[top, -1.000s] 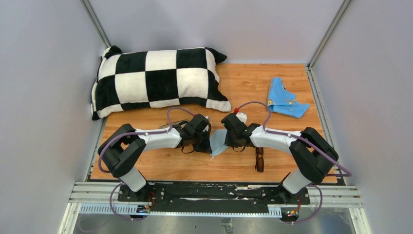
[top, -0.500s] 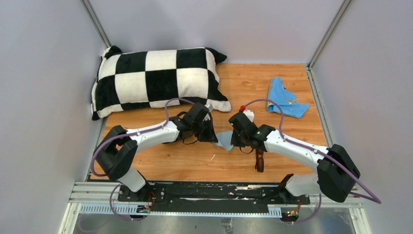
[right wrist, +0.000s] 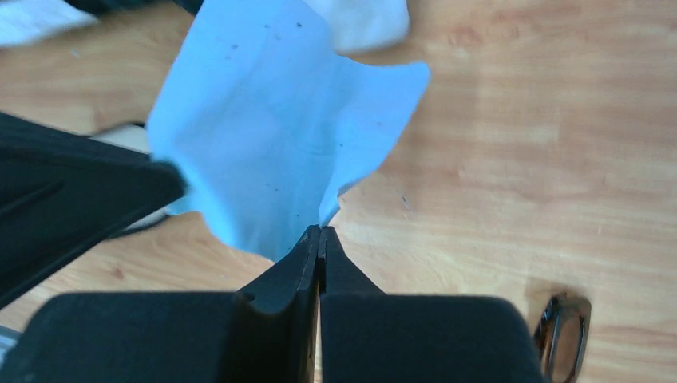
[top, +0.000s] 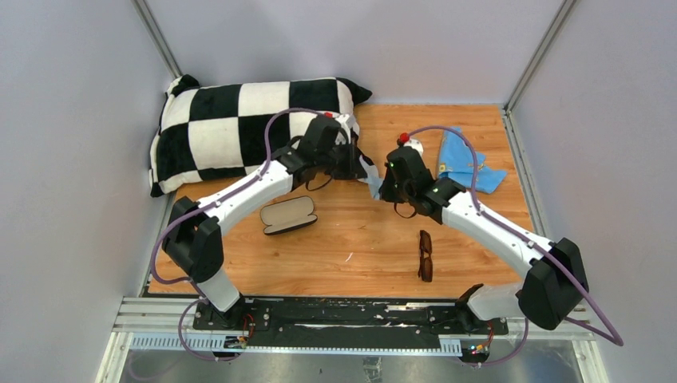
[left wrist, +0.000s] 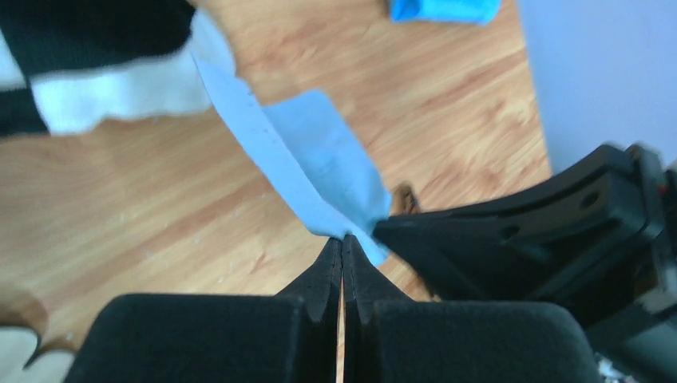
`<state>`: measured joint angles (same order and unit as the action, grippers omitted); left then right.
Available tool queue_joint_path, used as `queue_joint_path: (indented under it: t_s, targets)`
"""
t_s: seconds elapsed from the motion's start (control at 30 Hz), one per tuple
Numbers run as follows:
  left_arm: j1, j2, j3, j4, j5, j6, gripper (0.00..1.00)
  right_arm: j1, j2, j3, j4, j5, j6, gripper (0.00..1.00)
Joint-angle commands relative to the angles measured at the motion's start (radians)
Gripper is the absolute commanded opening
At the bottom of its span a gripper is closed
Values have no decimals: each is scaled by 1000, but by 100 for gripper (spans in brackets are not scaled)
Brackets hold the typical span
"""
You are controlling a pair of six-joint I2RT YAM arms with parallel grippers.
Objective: Organize the sunglasses
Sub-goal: Adjust the glasses cleaning cloth at the center of the board.
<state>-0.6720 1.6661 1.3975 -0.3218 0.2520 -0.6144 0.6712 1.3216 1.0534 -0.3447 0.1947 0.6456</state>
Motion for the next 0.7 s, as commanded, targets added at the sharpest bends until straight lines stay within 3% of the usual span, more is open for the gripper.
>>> queue_joint_path:
  t_s: [0.0, 0.17, 0.2, 0.27, 0.33, 0.5, 0.67]
  targets:
    - [-40, -41, -191, -47, -10, 53, 0, -6, -37, -164, -37, -73, 23, 0]
    - [-153, -121, -457, 0, 3, -13, 0, 84, -169, -396, -12, -114, 173, 0]
    - [-180, -144, -494, -12, -4, -31, 4, 120, -213, -435, -21, -90, 214, 1]
    - [-225, -202, -549, -53, -38, -63, 35, 185, -325, -515, -28, -57, 286, 18]
    - [-236, -272, -598, -71, -42, -90, 51, 205, -418, -568, -58, -40, 333, 34]
    - [-233, -327, -551, -150, -127, -69, 51, 201, -495, -542, -159, 92, 279, 45]
    - [-230, -185, -447, -147, -159, -52, 48, 178, -332, -388, -150, 135, 63, 42]
